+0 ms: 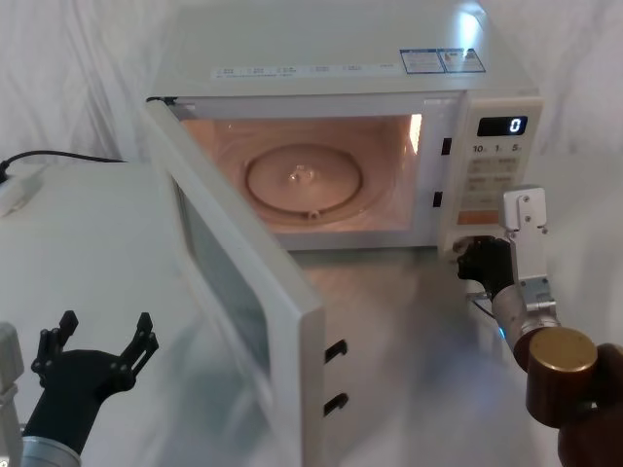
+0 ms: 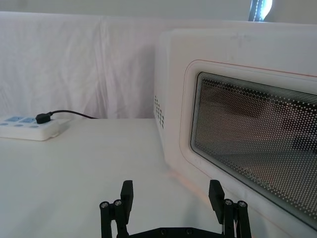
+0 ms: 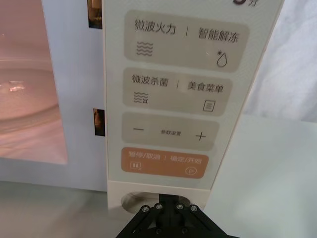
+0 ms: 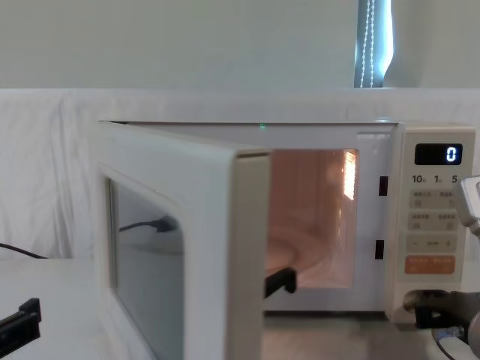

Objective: Press the button to open the microwave door with one hand; close the microwave door with the other hand.

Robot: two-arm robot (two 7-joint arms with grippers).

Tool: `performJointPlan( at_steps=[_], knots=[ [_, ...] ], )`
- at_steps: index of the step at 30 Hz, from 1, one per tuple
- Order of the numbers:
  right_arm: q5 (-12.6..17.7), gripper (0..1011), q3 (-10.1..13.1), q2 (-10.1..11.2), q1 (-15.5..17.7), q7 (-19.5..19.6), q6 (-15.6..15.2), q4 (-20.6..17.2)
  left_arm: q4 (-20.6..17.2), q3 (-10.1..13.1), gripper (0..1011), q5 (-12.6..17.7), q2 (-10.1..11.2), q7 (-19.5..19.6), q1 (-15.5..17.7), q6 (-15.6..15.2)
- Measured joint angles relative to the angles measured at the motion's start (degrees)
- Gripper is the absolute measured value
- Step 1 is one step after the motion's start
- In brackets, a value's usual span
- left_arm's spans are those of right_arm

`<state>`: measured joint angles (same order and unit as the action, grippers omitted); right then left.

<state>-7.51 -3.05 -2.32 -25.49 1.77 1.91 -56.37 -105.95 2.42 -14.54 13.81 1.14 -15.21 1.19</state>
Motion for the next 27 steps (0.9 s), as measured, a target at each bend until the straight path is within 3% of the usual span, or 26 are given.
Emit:
performJointPlan(
  at_steps=[22, 27],
  knots=[
    [0.90, 0, -0.27, 1.33, 2.22, -2.60, -4.02, -4.37, 0.00, 0.00, 1001, 0.00, 0.00, 0.00, 0.00, 0.00],
    [1.03, 0, -0.41, 1.81, 3.80, -3.13, -5.23, -6.86, 0.00, 0.00, 1001, 0.00, 0.00, 0.00, 0.00, 0.00]
  ],
)
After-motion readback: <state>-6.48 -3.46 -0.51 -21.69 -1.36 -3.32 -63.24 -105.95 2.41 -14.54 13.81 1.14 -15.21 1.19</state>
